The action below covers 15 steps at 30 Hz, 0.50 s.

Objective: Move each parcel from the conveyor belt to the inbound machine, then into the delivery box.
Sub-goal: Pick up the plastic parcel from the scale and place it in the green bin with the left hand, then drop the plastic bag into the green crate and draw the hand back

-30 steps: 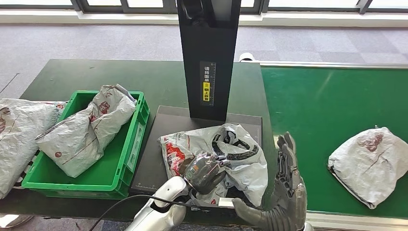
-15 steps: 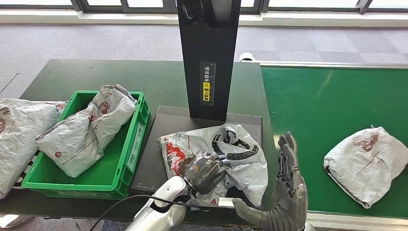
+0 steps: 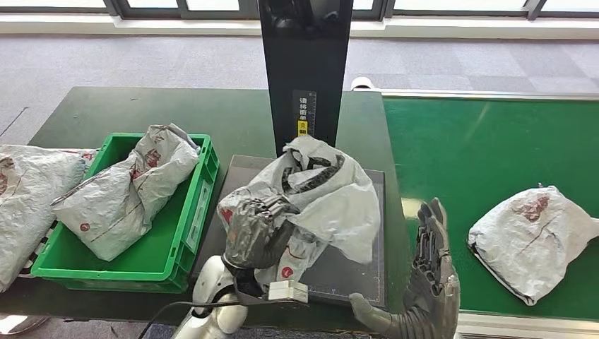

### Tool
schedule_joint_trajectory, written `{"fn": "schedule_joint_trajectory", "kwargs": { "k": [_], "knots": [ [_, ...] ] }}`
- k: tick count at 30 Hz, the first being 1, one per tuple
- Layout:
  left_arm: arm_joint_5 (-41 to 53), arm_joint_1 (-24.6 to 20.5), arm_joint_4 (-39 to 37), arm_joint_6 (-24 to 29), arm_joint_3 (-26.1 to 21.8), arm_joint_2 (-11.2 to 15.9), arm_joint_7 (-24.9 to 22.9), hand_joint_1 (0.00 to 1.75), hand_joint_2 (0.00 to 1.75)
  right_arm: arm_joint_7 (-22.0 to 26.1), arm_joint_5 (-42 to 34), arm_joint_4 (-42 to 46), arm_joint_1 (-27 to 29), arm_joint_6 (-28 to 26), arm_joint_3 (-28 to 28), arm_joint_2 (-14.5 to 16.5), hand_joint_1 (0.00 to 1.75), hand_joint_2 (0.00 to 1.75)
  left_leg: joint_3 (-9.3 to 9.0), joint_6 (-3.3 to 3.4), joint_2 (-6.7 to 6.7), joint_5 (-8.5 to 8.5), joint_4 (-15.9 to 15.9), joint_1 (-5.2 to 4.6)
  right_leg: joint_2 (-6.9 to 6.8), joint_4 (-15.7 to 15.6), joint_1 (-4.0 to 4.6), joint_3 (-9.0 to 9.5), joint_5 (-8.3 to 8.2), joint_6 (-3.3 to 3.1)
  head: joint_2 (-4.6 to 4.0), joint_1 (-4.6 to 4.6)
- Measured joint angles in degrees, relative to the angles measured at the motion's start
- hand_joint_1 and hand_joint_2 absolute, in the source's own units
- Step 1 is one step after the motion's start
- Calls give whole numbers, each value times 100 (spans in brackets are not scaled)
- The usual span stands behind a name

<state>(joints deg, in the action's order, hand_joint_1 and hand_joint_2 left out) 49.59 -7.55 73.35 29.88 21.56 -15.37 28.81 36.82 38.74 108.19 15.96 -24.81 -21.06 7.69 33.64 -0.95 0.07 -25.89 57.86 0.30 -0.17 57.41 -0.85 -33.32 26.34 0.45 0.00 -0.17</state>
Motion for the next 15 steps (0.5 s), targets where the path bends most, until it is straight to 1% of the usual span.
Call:
{"fn": "schedule_joint_trajectory", "kwargs": {
  "k": [3,5,7,9,11,13,15],
  "knots": [
    [-704,94,796,256,-371,198,233,175,175,117,-237,-25,24,-208,2,-19,0,175,-1,-1,2,1,0,1,-2,0,3,1,1,-2,0,-1],
    [-1493,30,1232,71,-709,353,306,175,175,207,-390,-61,73,-439,2,-46,0,175,-1,-2,2,3,-1,3,-4,1,5,2,2,-3,0,-1],
    [-2316,-157,1504,-262,-1135,505,373,175,175,266,-477,-89,157,-631,2,-64,0,175,-3,-6,2,7,0,5,-5,3,6,0,0,-6,0,-1],
    [-2674,-532,1615,-544,-1577,650,375,175,175,281,-488,-50,273,-674,10,-70,0,175,1,-9,-4,17,0,7,-11,5,10,-3,-4,-10,0,-1],
    [-2628,-1017,1666,-701,-1988,766,246,175,175,281,-454,47,386,-555,48,-66,0,175,7,-10,-12,26,0,9,-22,6,13,-2,-8,-14,0,0],
    [-2472,-1428,1694,-691,-2332,852,85,175,175,293,-424,132,459,-394,111,-47,0,175,5,-10,-11,28,0,9,-23,7,12,-2,-12,-16,0,-1],
    [-2358,-1725,1690,-639,-2610,928,-39,175,175,305,-405,192,506,-291,169,-19,0,175,3,-11,-7,28,0,9,-18,7,10,-4,-13,-15,0,-1]
  ]
}}
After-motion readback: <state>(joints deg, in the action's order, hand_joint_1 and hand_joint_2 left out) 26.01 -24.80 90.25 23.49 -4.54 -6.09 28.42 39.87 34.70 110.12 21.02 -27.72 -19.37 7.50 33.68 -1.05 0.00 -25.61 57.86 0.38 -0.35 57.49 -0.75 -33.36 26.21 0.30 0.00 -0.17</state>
